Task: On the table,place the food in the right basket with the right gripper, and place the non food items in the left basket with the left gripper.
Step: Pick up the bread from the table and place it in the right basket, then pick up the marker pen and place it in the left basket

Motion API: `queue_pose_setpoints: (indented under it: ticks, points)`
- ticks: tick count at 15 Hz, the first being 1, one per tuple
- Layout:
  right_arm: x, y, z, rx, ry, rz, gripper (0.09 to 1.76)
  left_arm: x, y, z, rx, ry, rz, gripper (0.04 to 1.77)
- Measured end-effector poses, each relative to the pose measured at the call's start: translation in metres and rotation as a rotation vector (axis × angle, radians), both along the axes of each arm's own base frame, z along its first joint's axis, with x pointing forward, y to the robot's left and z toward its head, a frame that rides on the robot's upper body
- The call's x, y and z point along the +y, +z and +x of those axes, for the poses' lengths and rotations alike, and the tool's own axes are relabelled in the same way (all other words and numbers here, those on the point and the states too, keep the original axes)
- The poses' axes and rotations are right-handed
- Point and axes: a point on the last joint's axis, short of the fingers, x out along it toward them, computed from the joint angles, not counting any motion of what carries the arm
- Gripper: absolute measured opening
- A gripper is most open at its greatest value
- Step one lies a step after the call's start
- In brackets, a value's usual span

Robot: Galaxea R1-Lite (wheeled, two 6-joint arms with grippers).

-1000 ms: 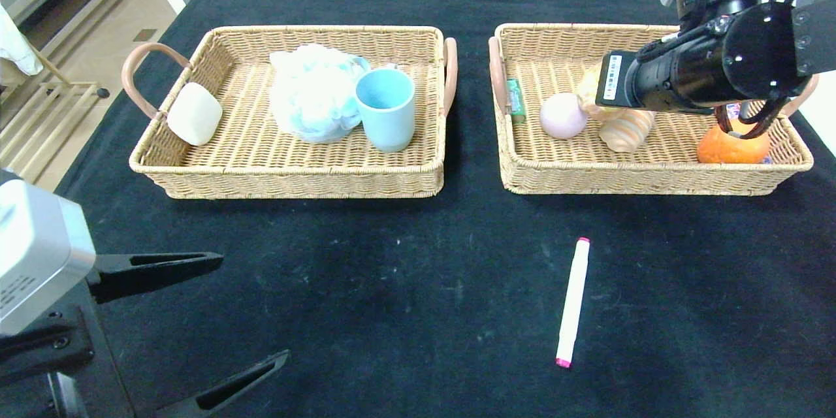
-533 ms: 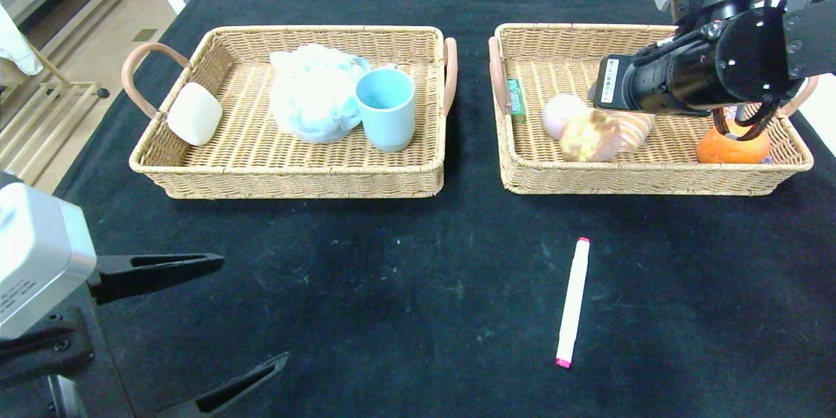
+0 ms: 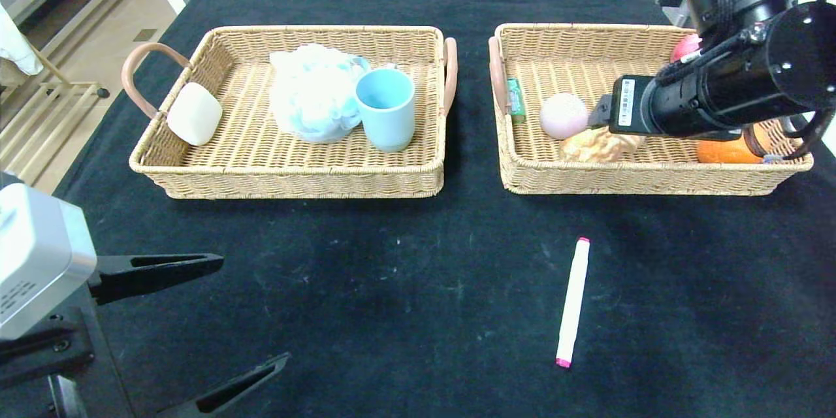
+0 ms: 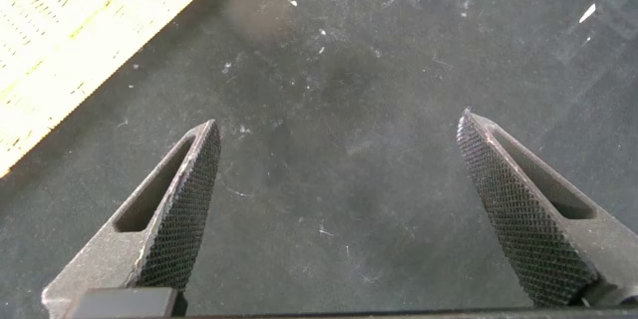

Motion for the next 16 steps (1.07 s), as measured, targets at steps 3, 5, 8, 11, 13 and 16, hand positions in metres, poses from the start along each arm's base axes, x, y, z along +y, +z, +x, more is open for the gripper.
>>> queue_pose_setpoints:
  ticks: [3,5,8,11,13,16]
  points:
    - [0.004,-0.005,-0.027,0.117,-0.025,0.065,1.58,0.000,0.000,0.000,-0.002,-0.001,-0.001,1.72]
    - [0.009,-0.010,-0.039,0.199,-0.003,0.123,1.61,0.000,0.000,-0.001,-0.005,-0.003,0.005,1.72]
    - [0.018,-0.023,-0.045,0.288,0.023,0.176,1.64,0.001,-0.001,-0.001,-0.009,-0.004,0.007,1.72]
    - [0.027,-0.044,-0.044,0.367,0.002,0.185,1.67,0.001,0.000,-0.002,-0.014,-0.004,0.003,1.72]
    - [0.031,-0.056,-0.043,0.420,0.004,0.194,1.67,0.002,0.000,-0.002,-0.015,-0.003,0.001,1.72]
    - [0.036,-0.070,-0.038,0.465,-0.012,0.187,1.69,0.001,0.001,-0.002,-0.016,-0.004,0.001,1.72]
